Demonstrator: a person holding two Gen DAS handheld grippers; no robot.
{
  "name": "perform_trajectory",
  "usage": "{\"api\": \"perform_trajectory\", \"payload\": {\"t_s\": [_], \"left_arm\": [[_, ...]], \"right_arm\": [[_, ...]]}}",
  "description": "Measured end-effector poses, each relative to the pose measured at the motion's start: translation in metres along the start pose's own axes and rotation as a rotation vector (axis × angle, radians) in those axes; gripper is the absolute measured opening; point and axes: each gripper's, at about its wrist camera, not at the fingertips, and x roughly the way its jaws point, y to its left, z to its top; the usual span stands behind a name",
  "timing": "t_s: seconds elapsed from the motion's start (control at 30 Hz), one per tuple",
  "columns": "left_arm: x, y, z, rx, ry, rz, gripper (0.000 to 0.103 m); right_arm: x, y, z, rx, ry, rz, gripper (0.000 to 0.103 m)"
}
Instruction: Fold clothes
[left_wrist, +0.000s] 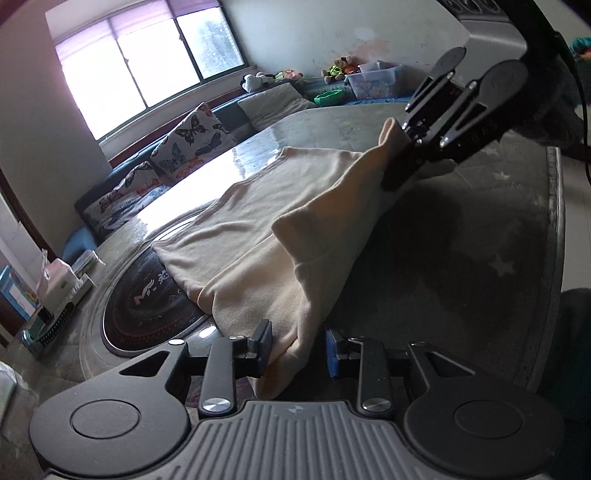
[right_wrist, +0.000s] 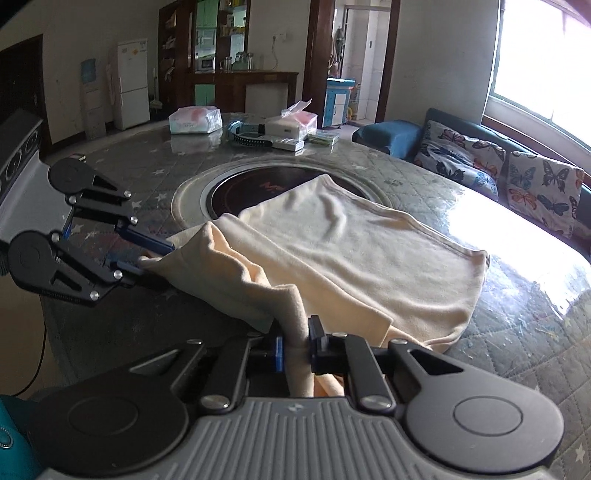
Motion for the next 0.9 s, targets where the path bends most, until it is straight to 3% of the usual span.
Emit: {"api": "perform_trajectory", "payload": {"t_s": [0.03,0.17,0.43,0.7,0.9], "left_arm": [[-0.001,0.001,0.0,-0.008,-0.004,0.0,0.015],[-0.011,0.009,0.003,-0.064,-0.038,-0.014,0.011],[-0.059,0.009,0.009,-0.102,-0.105,-0.048,0.01],[-0.122,-0.015,0.001,-0.161,-0.126,-0.134,0.009],[-0.131,-0.018,-0.001,-0.205,-0.134,-0.155,0.009]], "right_arm": [[-0.001,0.0,0.0,-0.001,-0.007,-0.003,0.011],[-0.007,0.003,0.0,0.0,-0.047,-0.02,0.01],[-0.045,0.013,0.0,-0.043,-0.091,0.009,0.01],[-0.108,0.043,-0.017,-0.062,-0.087,0.103,0.01],[-0.127,0.054,-0.023,-0.062,-0.069,0.118,0.01]]}}
